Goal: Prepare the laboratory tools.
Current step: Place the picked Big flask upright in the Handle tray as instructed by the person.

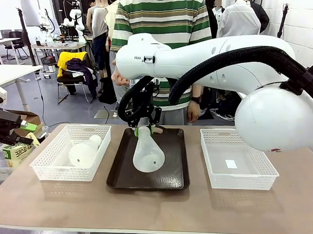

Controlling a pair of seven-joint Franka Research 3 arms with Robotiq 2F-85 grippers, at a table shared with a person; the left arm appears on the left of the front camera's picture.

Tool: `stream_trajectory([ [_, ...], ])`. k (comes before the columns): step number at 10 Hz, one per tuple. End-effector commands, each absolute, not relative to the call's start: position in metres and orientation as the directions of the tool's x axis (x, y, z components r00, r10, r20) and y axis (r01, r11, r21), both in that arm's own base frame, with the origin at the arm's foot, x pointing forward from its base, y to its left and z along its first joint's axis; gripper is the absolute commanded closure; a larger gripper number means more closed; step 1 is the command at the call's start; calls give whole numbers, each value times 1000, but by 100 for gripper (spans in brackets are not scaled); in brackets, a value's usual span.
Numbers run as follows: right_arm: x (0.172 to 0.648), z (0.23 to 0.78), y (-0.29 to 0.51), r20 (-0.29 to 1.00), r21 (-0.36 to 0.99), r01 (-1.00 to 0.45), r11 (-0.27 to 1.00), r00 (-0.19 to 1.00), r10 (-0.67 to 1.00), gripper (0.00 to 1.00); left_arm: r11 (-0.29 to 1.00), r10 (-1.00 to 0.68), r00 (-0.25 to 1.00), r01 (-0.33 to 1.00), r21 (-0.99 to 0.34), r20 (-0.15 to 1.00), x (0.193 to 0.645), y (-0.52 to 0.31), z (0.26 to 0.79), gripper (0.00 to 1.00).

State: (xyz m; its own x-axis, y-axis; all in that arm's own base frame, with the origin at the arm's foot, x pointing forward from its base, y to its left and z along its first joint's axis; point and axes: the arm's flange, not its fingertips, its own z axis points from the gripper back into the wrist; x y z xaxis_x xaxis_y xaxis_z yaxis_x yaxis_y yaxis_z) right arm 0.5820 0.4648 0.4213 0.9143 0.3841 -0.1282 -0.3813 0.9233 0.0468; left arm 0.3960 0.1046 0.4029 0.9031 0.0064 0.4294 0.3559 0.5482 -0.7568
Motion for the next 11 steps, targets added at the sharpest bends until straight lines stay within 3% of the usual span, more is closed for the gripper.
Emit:
stream_trajectory([
  [1,579,424,464,-122,44,-384,922,914,386,100,542,11,900,360,-759,435,395,105,403,0],
  [11,579,424,464,-122,44,-384,922,914,386,100,542,11,900,360,-759,435,395,105,403,0],
])
